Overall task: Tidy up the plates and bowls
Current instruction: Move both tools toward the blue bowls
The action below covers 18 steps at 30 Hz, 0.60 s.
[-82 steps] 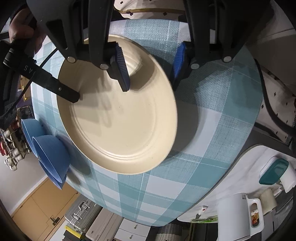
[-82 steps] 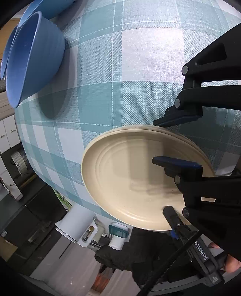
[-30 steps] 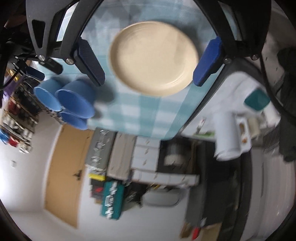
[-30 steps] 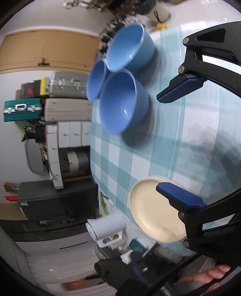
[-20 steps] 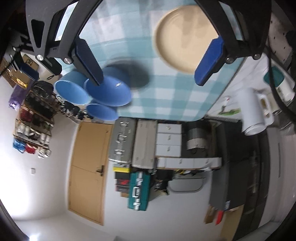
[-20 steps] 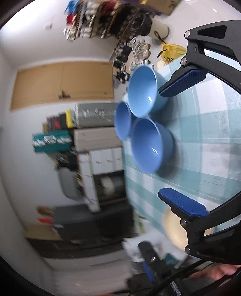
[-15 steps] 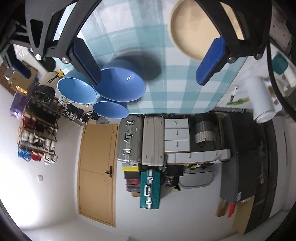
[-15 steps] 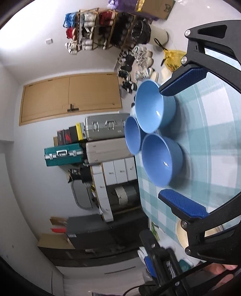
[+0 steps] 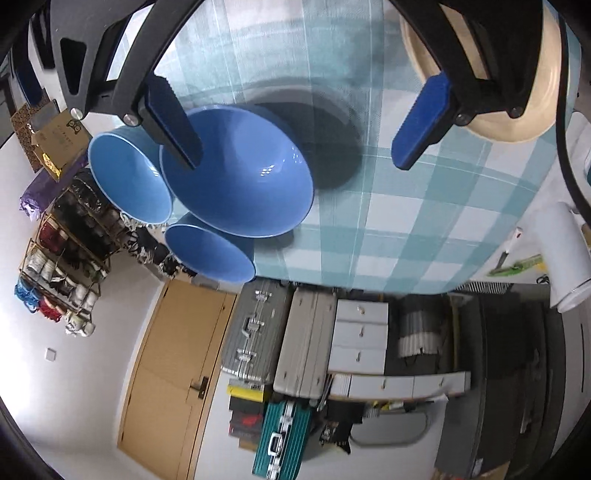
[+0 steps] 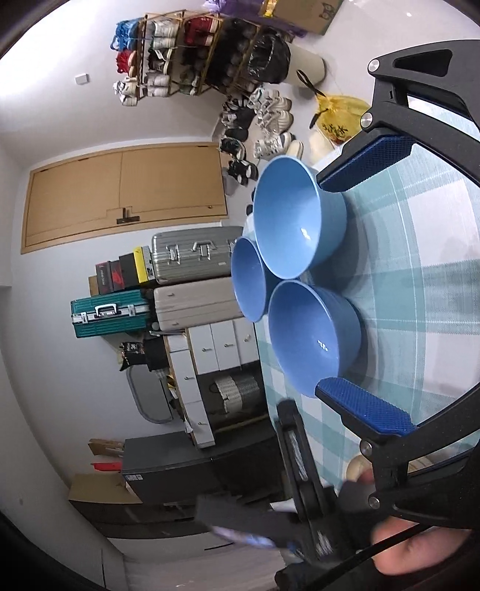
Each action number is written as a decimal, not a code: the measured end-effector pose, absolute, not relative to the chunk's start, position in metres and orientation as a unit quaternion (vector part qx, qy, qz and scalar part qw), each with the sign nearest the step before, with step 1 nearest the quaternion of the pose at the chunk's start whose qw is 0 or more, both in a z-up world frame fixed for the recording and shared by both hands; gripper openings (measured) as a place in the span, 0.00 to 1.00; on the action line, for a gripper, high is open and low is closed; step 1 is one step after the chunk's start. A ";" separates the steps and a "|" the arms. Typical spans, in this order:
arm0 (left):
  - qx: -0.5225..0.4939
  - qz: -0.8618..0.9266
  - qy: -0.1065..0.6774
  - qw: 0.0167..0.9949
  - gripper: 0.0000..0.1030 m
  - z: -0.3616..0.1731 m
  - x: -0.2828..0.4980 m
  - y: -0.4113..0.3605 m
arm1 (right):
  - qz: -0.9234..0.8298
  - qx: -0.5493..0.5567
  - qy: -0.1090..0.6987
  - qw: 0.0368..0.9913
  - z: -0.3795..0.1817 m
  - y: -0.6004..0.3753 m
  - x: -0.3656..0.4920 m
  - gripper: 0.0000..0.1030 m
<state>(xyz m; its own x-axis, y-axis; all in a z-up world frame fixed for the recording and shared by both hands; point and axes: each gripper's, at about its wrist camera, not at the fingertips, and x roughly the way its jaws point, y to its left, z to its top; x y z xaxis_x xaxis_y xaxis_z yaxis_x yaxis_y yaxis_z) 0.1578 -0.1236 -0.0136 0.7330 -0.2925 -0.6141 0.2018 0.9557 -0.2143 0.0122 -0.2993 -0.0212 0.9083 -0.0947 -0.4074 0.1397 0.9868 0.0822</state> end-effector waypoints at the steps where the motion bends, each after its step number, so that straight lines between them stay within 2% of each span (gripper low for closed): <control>1: -0.065 -0.139 0.350 0.924 1.00 -0.016 0.165 -0.127 | -0.059 0.050 0.206 0.975 -0.022 -0.298 0.013 0.99; 12: -0.075 -0.121 0.453 0.880 0.96 -0.024 0.228 -0.142 | -0.073 0.065 0.220 0.971 -0.026 -0.306 0.018 0.99; 14: -0.068 -0.126 0.482 0.864 0.90 -0.030 0.239 -0.147 | -0.073 0.073 0.218 0.971 -0.025 -0.309 0.016 0.99; 15: -0.066 -0.127 0.494 0.858 0.78 -0.032 0.243 -0.149 | -0.073 0.075 0.217 0.971 -0.025 -0.309 0.016 0.99; 18: -0.077 -0.125 0.518 0.843 0.76 -0.038 0.251 -0.149 | -0.071 0.081 0.216 0.970 -0.025 -0.313 0.015 0.99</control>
